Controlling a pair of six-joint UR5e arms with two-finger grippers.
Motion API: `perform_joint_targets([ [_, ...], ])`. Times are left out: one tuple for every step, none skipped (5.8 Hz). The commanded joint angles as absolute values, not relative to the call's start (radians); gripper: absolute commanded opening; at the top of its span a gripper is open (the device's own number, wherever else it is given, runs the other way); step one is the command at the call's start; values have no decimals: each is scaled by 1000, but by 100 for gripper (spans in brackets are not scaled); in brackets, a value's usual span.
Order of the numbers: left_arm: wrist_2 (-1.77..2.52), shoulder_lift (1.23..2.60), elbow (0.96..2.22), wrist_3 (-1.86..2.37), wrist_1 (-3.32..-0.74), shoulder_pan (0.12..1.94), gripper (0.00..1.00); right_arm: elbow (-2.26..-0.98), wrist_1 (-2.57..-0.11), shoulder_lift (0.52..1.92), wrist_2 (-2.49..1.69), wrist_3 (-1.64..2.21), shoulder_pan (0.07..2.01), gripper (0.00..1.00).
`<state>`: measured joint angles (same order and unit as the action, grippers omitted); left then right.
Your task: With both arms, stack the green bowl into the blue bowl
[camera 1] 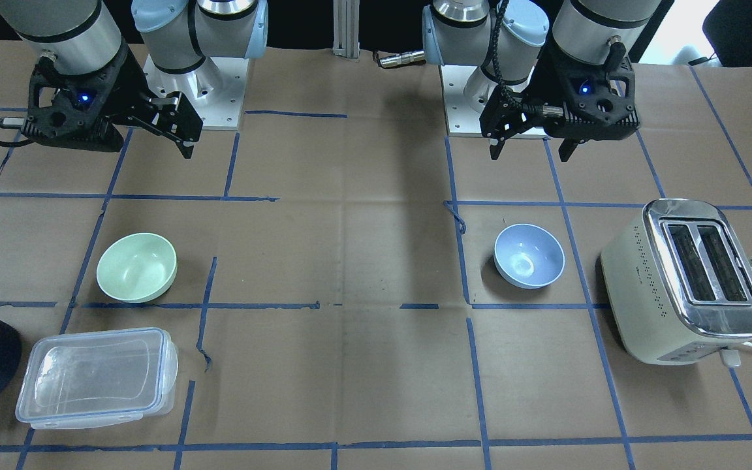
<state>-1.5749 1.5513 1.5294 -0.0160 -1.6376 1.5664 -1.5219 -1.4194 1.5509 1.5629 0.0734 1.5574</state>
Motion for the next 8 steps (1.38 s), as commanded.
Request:
perform_joint_targets([
  [-1575, 1548, 1537, -50, -1626, 1566, 98, -1546, -1433, 1545, 1574, -83, 1519, 100],
  [-1578, 1552, 1549, -35, -1626, 1563, 98, -1580, -1431, 1551, 1572, -156, 1414, 100],
  [-1580, 1568, 1577, -40, -1634, 1552, 98, -1621, -1449, 1552, 1568, -295, 1291, 100],
  [-1575, 1601, 1633, -46, -1617, 1545, 98, -1670, -1507, 1552, 1566, -399, 1205, 100],
  [-1575, 1621, 1716, -49, -1498, 1543, 98, -1730, -1584, 1552, 1569, -455, 1163, 100],
  [-1577, 1637, 1838, -51, -1353, 1533, 98, -1783, -1648, 1552, 1569, -451, 1157, 100],
  [-1575, 1669, 1944, -78, -1180, 1510, 98, -1840, -1758, 1534, 1565, -448, 1158, 100],
  [-1575, 1725, 1975, -119, -1125, 1499, 98, -1914, -1884, 1499, 1563, -457, 1158, 100],
])
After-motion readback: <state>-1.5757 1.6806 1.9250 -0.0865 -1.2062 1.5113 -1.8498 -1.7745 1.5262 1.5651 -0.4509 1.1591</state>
